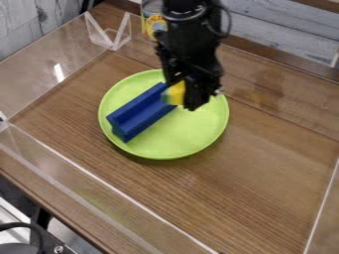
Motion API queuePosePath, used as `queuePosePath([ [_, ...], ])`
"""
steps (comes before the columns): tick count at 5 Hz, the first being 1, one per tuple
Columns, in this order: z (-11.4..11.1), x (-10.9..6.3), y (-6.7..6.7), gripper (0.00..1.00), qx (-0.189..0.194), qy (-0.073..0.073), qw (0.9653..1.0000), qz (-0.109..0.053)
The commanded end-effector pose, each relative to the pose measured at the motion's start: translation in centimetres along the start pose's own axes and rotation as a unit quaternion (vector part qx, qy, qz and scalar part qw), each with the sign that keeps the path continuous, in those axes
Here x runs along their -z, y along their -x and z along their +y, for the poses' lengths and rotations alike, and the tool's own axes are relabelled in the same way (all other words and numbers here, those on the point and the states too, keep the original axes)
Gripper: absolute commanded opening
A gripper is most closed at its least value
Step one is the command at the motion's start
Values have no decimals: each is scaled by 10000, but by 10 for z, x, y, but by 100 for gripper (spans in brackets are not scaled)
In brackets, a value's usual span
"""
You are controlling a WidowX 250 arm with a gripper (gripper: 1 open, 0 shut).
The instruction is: Put the banana in the green plate
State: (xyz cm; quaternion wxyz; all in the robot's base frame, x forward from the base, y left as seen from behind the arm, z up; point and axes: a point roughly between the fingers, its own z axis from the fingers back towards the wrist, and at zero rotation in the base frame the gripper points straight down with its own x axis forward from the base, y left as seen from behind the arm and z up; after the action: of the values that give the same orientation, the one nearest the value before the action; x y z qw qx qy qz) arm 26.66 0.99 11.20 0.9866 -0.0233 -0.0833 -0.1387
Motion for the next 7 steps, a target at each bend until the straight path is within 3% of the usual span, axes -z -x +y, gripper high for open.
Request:
queuePosePath([
  [1, 3, -11, 3, 0, -96, -116, 9996, -252],
  [7, 6, 7, 8, 0, -493, -151, 9978, -419],
])
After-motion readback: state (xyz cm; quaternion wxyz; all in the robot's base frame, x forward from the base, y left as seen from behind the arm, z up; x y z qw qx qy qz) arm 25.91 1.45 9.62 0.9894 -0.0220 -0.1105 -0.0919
